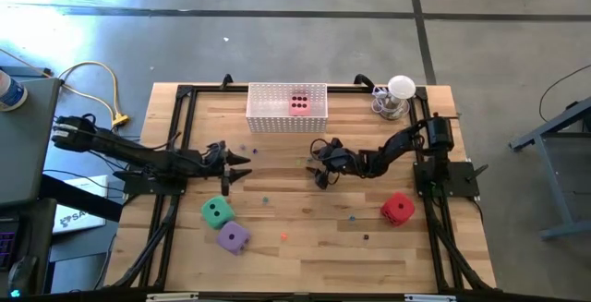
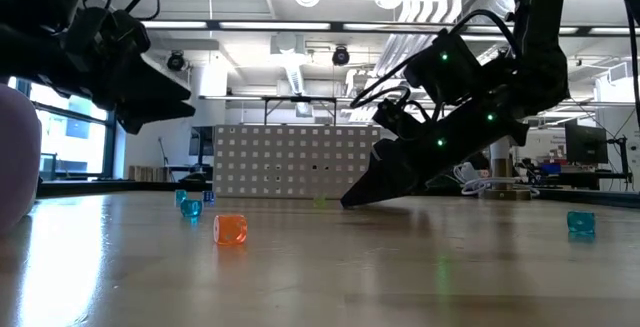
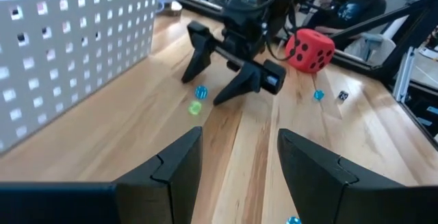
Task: Pick & Place Dice
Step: Put the small blue dice into the white basket
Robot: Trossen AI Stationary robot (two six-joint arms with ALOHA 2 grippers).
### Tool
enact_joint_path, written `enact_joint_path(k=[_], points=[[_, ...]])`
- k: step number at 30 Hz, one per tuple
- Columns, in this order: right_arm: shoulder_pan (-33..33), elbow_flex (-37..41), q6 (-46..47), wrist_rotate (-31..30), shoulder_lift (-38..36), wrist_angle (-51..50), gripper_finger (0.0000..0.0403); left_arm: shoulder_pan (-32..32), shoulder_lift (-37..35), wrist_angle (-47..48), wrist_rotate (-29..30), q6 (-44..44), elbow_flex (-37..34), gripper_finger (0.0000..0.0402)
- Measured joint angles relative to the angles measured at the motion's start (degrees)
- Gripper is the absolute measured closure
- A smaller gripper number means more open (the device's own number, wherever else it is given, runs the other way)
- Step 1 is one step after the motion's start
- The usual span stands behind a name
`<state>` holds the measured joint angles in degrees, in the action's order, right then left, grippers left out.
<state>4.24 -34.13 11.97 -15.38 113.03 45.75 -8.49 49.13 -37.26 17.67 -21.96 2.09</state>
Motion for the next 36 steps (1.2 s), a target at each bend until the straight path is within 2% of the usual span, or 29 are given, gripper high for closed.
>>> enact_joint_path(k=[10, 23, 36], points=[[0.1, 0.0, -1.4, 0.8, 0.0, 0.4, 0.0137, 0.0, 8.5, -9.7, -0.2, -0.2, 0.0, 0.0218], [0.1, 0.0, -2.2, 1.0, 0.0, 0.4, 0.0227, 0.0, 19.0, -22.5, -0.1, -0.8, 0.0, 0.0218], [0.1, 0.0, -3.2, 1.3, 0.1, 0.3, 0.0308, 0.0, 32.5, -36.0, -0.1, -2.1, 0.0, 0.0218]])
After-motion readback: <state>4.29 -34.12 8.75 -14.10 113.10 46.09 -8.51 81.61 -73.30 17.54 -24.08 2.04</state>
